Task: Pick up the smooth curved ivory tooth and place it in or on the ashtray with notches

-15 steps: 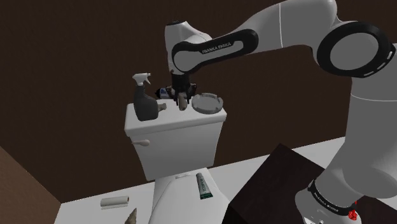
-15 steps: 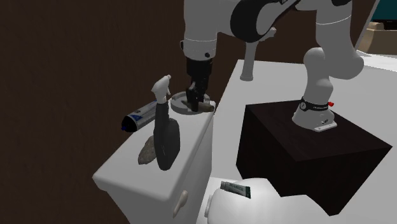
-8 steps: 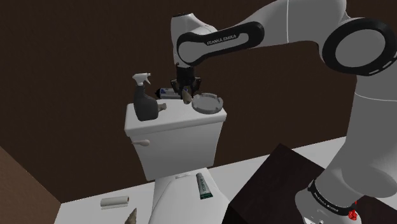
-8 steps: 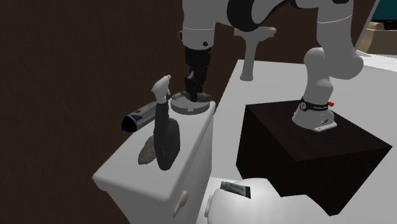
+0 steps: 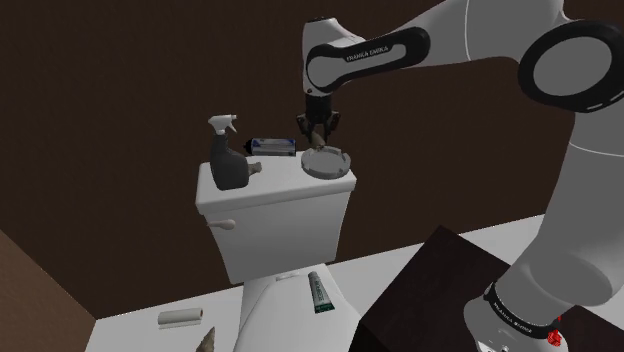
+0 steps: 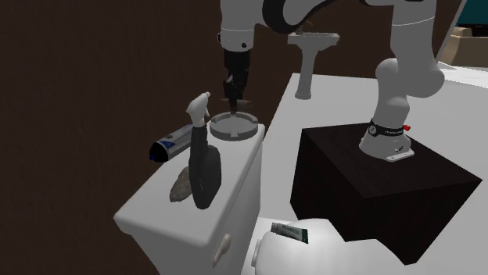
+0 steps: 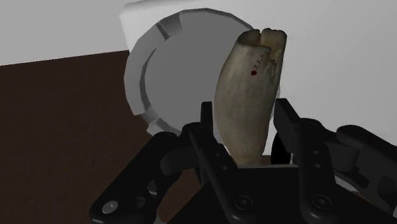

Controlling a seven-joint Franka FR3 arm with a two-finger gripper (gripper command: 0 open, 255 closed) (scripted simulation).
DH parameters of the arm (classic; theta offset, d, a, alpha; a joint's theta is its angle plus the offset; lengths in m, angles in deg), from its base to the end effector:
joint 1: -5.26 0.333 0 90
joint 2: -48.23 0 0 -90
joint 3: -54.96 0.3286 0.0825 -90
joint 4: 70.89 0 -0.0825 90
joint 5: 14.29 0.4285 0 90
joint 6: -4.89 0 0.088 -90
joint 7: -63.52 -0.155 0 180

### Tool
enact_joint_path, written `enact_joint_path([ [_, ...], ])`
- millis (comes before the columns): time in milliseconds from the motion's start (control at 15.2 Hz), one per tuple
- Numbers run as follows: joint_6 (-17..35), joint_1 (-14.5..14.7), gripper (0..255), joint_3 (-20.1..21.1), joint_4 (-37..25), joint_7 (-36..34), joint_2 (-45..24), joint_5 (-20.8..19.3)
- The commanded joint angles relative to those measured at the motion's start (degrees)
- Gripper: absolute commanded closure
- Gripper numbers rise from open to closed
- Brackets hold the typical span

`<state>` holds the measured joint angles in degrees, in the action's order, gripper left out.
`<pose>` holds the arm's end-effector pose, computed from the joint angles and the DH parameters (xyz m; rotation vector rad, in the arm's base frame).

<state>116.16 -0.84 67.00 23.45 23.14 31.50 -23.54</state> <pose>0.6908 0.0438 0.3966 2.9457 -0.8346 0.0700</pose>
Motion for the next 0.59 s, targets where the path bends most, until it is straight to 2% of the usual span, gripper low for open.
enact_joint_path([
  [0, 0.31, -1.69, 255, -0.83, 0.21, 2.66, 0.23, 0.33],
  [132, 0.54, -3.57, 255, -1.75, 0.29, 5.54, 0.39, 0.68],
  [528, 4.7, -3.58, 255, -1.9, 3.38, 4.97, -0.73, 0.24],
])
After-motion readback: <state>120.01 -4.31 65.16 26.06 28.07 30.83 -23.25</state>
